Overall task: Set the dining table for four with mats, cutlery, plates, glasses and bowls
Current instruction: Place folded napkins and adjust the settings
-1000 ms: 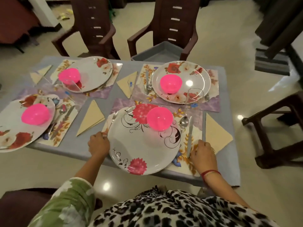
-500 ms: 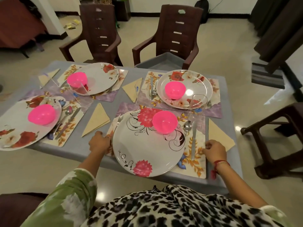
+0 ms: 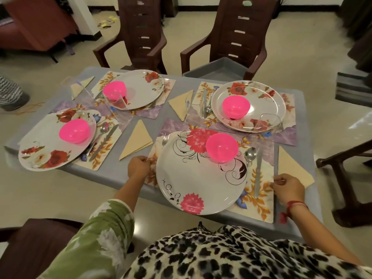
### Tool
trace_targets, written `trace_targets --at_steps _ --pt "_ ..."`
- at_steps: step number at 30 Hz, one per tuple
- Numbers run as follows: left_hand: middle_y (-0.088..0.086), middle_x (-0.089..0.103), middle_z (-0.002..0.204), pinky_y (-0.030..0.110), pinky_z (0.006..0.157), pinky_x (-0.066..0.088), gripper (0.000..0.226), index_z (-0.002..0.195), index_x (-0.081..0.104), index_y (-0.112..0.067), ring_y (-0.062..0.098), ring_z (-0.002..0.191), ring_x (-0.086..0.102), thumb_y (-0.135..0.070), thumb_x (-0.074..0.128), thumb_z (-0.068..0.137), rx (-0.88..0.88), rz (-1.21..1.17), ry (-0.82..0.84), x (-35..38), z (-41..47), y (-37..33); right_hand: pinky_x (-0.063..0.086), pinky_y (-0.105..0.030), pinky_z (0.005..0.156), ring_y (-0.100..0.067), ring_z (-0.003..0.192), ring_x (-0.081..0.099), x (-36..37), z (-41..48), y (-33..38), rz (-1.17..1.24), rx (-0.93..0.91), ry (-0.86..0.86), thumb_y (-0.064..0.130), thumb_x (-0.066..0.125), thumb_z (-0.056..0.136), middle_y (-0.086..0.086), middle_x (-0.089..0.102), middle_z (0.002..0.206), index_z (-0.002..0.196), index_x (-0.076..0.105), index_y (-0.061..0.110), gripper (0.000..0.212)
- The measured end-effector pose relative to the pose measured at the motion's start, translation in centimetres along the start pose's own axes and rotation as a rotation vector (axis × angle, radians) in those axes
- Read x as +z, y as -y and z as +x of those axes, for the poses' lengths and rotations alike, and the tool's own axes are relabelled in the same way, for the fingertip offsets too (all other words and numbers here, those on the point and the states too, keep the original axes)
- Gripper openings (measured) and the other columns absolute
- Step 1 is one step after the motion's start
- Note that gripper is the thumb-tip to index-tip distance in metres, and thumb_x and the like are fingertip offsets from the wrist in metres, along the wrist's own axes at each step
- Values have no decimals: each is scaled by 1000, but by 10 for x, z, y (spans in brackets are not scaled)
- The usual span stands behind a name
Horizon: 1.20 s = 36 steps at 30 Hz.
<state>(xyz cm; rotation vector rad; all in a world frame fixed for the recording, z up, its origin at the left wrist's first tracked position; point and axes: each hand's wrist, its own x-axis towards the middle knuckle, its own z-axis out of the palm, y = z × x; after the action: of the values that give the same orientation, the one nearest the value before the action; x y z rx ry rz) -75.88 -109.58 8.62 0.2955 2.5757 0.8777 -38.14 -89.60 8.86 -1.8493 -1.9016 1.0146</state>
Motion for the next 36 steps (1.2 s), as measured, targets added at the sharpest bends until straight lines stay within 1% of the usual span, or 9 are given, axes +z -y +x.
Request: trace_targets --at_steps 4,7,14,19,23,27,30,32,36 --pt "8 71 100 37 81 54 25 103 72 -14 24 88 63 -32 63 89 24 62 -30 -1 -2 9 49 -43 86 -29 87 59 0 -3 -7 52 8 13 5 74 77 -19 68 98 99 67 2 23" --pt "7 71 100 33 76 50 25 104 72 -13 22 85 61 -30 64 89 37 74 -66 0 -9 13 51 -45 85 -30 87 61 1 -6 -11 56 5 11 6 73 78 -19 69 96 99 67 4 21" --pt "6 70 92 33 74 50 22 94 73 -12 21 84 61 -32 69 84 15 4 -93 -2 -11 16 49 -41 84 -33 91 62 0 -10 -8 26 -10 -5 8 71 81 -18 69 98 103 67 3 23" --pt "6 69 90 32 74 49 23 95 72 -10 20 83 61 -31 69 85 36 8 -82 -1 -11 19 47 -36 81 -23 84 57 -2 -14 -6 20 0 10 8 70 82 -16 68 97 105 66 4 23" --pt "8 69 88 34 75 50 26 94 72 -9 23 84 63 -33 69 84 62 8 -62 -3 -11 20 47 -35 81 -30 92 62 0 -15 -5 22 5 19 8 69 83 -16 68 98 105 65 3 23" --pt "8 69 90 32 73 46 27 95 70 -9 20 80 58 -33 71 83 53 20 -89 -7 -16 14 47 -34 79 -25 90 61 -3 -14 -7 30 -1 14 14 69 84 -13 68 100 104 65 5 23" --pt "9 64 101 33 76 44 30 106 64 -12 22 91 56 -29 70 82 88 57 -170 -15 -18 13 44 -31 77 -24 89 58 -19 -9 -9 71 -12 -150 24 70 83 -12 66 101 100 66 7 24" --pt "13 57 112 41 85 44 34 113 61 -12 31 107 52 -28 69 83 179 116 -236 -17 -17 11 44 -38 84 -33 101 56 -33 2 -14 48 17 -250 28 71 82 -18 57 115 110 62 6 37" --pt "19 50 123 48 96 38 39 121 56 -8 37 117 43 -21 66 85 353 144 -250 -1 -17 -19 41 -47 94 -41 113 47 -43 27 -26 -108 186 -194 35 72 79 -24 48 125 121 56 6 54"
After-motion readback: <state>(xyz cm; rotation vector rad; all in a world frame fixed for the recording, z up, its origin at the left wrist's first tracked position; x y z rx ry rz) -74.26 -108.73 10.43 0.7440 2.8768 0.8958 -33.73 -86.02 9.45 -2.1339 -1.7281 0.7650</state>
